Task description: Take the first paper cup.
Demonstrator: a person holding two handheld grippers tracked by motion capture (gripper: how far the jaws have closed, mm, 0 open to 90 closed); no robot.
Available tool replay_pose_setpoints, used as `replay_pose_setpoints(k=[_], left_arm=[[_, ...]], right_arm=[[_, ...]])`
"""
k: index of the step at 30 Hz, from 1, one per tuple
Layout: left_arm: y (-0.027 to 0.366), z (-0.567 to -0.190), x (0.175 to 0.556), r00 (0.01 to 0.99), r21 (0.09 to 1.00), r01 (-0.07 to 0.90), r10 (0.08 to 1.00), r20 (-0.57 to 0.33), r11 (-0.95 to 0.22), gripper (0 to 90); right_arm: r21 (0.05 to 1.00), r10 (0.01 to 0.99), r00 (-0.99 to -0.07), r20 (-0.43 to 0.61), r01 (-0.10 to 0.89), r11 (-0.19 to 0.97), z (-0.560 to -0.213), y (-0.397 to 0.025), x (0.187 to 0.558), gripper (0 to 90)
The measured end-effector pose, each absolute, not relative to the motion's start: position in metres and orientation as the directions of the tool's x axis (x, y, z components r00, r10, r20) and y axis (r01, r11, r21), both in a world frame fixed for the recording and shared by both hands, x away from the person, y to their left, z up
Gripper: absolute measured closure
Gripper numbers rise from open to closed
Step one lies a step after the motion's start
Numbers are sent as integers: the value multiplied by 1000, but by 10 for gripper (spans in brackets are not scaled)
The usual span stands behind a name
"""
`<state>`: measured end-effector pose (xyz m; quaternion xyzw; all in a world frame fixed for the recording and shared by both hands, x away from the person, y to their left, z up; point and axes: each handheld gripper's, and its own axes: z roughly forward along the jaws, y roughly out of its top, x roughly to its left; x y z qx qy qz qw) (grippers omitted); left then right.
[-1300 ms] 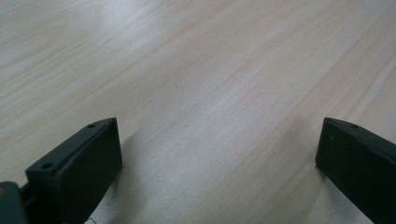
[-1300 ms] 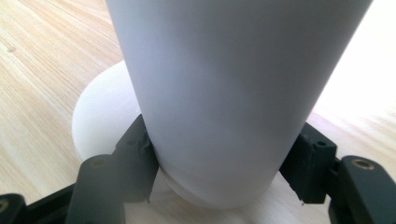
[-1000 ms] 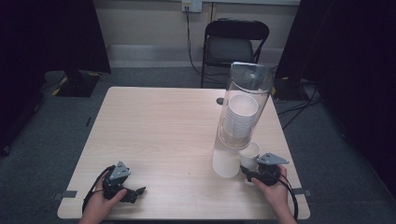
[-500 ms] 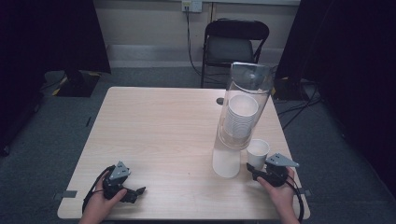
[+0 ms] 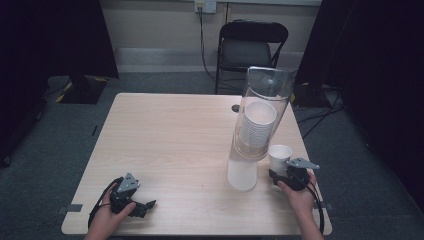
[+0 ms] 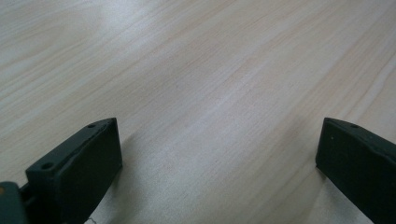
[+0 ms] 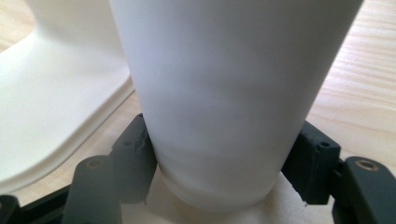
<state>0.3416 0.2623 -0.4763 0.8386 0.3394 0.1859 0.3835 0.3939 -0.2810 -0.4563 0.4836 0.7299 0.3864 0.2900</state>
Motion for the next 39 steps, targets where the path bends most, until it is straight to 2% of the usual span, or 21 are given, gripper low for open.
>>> replay_pose_setpoints(k=[7, 15, 24, 30, 39], left_arm=[[262, -476, 342, 700, 770, 426, 712, 52, -475, 0], [262, -476, 342, 700, 770, 426, 712, 51, -475, 0], [262, -476, 342, 700, 770, 427, 712, 51, -475, 0], [262, -476, 342, 700, 770, 427, 712, 51, -475, 0], [262, -476, 342, 701, 769, 426, 711, 52, -477, 0]], right_arm=[[837, 935, -349, -61, 493, 238, -457, -282, 393, 319], [835, 930, -361, -71, 489, 253, -457, -282, 392, 342], [853, 932, -356, -75, 460, 244, -451, -284, 385, 233], [870, 924, -370, -96, 420, 259, -434, -278, 391, 193], [852, 924, -368, -103, 446, 273, -416, -270, 415, 171]])
